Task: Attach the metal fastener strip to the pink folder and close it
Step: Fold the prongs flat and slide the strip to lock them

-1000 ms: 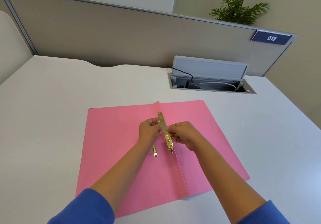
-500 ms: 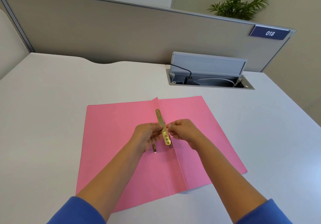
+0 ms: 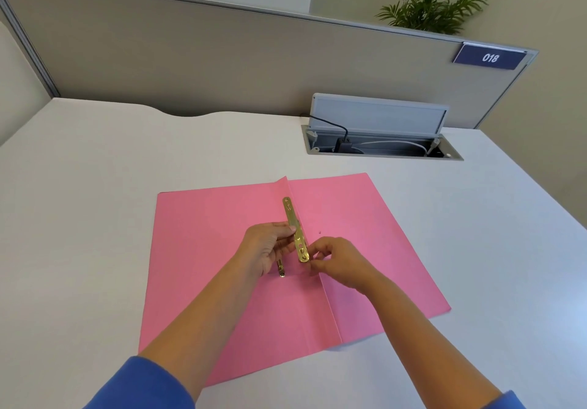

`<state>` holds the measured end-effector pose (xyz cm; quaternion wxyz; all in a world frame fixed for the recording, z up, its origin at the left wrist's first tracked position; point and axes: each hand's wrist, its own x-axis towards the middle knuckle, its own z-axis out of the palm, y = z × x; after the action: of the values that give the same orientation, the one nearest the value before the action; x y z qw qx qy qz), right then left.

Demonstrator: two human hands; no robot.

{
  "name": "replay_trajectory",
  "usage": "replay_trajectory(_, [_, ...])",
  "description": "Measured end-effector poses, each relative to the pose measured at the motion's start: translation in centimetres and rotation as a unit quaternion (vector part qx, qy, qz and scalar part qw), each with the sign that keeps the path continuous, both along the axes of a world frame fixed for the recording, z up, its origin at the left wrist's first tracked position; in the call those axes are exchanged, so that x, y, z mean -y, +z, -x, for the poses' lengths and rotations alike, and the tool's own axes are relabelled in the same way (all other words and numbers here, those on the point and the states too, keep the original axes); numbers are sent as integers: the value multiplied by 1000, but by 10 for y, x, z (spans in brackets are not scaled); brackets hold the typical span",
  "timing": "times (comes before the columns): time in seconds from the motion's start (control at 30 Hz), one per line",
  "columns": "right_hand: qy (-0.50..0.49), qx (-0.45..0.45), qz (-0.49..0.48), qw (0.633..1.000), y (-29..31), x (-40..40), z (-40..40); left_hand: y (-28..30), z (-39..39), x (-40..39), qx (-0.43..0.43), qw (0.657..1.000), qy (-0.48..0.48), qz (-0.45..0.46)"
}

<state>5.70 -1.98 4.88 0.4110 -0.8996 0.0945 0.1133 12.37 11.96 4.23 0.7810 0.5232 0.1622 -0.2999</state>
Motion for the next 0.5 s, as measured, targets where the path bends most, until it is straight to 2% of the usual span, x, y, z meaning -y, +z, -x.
replay_trajectory(0.2, [6, 0, -61, 998, -4, -2, 0, 0, 0, -2, 2, 1000, -3, -2])
replay_trajectory(0.5, [-54, 33, -89, 994, -8, -6, -3, 0, 0, -2, 3, 1000, -8, -7])
